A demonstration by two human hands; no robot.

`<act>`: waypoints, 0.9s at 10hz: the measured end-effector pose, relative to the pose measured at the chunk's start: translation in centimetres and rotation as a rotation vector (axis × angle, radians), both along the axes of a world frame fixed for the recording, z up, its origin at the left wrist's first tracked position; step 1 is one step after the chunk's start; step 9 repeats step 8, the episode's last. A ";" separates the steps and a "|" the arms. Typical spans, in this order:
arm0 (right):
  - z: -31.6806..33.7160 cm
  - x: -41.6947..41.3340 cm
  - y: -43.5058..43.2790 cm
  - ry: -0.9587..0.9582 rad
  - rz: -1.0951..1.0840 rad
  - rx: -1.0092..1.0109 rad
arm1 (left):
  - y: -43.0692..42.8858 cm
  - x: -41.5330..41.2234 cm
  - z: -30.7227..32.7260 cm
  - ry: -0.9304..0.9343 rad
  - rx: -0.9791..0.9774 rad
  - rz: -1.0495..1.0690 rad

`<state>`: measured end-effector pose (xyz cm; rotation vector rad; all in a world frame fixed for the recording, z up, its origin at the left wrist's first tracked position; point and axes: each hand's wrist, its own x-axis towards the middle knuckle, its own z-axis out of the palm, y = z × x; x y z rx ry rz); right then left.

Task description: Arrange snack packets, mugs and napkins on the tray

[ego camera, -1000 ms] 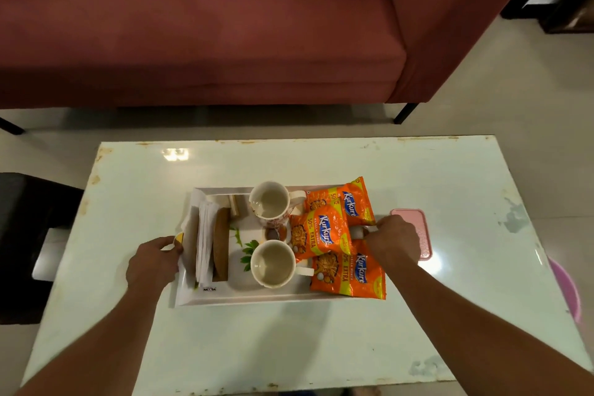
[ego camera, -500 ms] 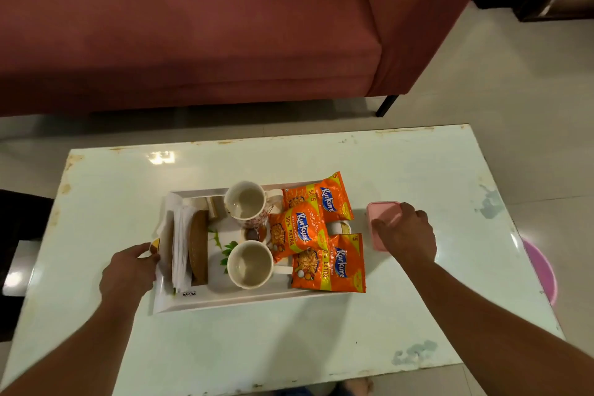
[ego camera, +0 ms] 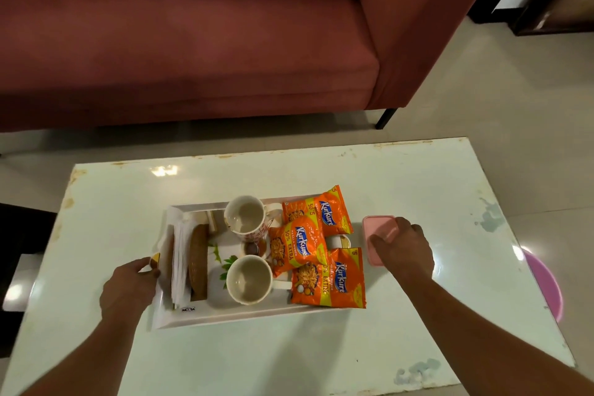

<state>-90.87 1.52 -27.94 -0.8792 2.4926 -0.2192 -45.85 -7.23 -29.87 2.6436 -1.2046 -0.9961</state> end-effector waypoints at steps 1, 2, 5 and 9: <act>0.5 -0.3 -0.3 0.051 0.024 0.025 | -0.6 -0.7 1.1 -0.117 0.034 -0.095; 2.1 0.0 -0.8 0.165 0.040 -0.008 | -1.6 -2.5 3.9 -0.167 -0.007 -0.181; 19.3 5.5 -5.1 0.175 0.508 -0.324 | -3.9 -11.4 23.6 -0.119 -0.318 -0.474; 46.6 8.1 -9.6 0.262 0.735 -0.636 | -4.8 -16.5 48.4 -0.292 -0.788 -0.722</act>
